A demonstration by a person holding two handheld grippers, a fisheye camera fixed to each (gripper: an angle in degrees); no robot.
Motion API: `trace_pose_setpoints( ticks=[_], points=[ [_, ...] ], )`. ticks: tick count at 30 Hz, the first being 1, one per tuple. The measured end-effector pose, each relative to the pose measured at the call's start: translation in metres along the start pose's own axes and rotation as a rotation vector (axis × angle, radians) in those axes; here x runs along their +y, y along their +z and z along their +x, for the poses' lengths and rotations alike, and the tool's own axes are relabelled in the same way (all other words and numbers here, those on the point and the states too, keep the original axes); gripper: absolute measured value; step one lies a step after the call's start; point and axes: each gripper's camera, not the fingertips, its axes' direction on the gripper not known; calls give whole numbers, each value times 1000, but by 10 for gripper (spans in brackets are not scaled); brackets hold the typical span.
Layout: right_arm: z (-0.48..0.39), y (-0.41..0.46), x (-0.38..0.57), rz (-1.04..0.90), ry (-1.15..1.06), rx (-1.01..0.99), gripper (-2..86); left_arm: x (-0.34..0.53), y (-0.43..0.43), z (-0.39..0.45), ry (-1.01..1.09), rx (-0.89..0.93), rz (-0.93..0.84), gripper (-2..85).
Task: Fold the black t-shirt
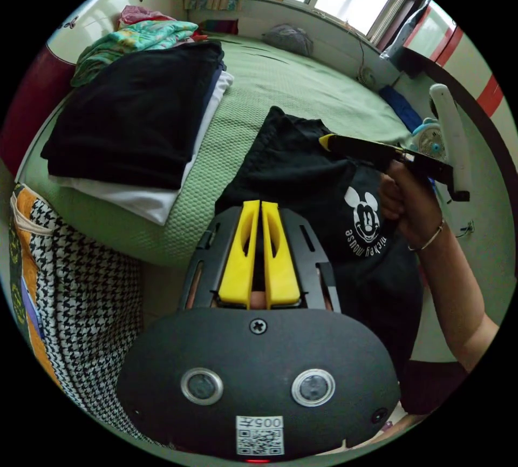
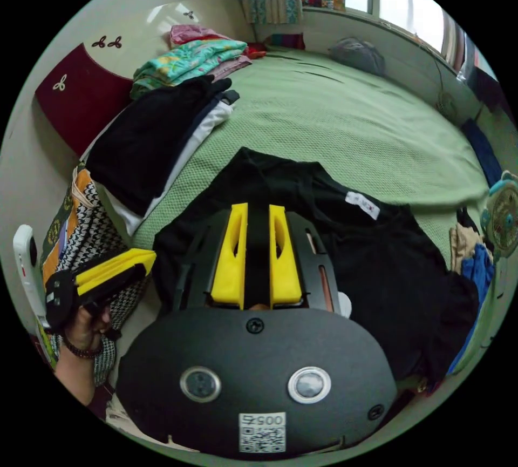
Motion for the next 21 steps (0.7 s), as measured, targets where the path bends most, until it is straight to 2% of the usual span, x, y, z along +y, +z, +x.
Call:
trace_pose_setpoints(
  ticks=[5, 10, 21],
  points=[
    [-7, 23, -16, -32, -17, 41, 62, -13, 19, 9, 9, 33, -25, -1],
    [-7, 37, -23, -61, -29, -9, 62, -19, 36, 12, -1, -53, -58, -2],
    [15, 17, -5, -58, -33, -49, 61, -13, 25, 42, 4, -116, -16, -3]
  ],
)
